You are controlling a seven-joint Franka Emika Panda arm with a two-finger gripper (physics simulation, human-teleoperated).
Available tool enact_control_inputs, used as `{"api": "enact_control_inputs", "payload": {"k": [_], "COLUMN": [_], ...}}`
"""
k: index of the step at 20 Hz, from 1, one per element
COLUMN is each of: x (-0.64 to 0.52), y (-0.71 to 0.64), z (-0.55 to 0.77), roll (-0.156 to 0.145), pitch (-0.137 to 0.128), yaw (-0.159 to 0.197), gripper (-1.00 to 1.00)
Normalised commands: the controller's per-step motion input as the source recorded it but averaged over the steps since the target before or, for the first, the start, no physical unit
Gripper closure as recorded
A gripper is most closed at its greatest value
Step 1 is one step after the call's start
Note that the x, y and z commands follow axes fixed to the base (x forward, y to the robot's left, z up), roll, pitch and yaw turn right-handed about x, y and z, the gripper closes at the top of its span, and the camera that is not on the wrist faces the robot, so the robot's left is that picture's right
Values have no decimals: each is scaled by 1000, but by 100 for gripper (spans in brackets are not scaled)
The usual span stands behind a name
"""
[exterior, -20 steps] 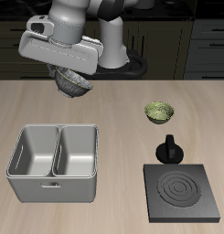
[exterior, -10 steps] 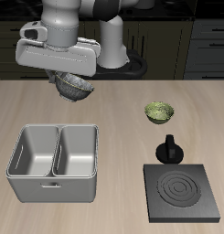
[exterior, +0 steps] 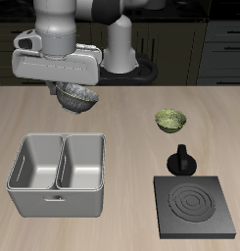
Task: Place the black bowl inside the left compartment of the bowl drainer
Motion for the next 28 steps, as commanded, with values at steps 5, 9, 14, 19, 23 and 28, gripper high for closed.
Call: {"api": "enact_control_inputs", "payload": {"k": [5,9,14,19,23,28], "x": [21,7,-43,8,21,58], "y": [-5,-61,166,206,68,37], "z": [-65,-44,0,-82,28,-129], "roll": [9,-12,92,68,48,27], "pitch": [2,11,-37,7,-18,14], "yaw": [0,-36,7,-5,-25,-7], "gripper": [100,100,100,100,100,100]}}
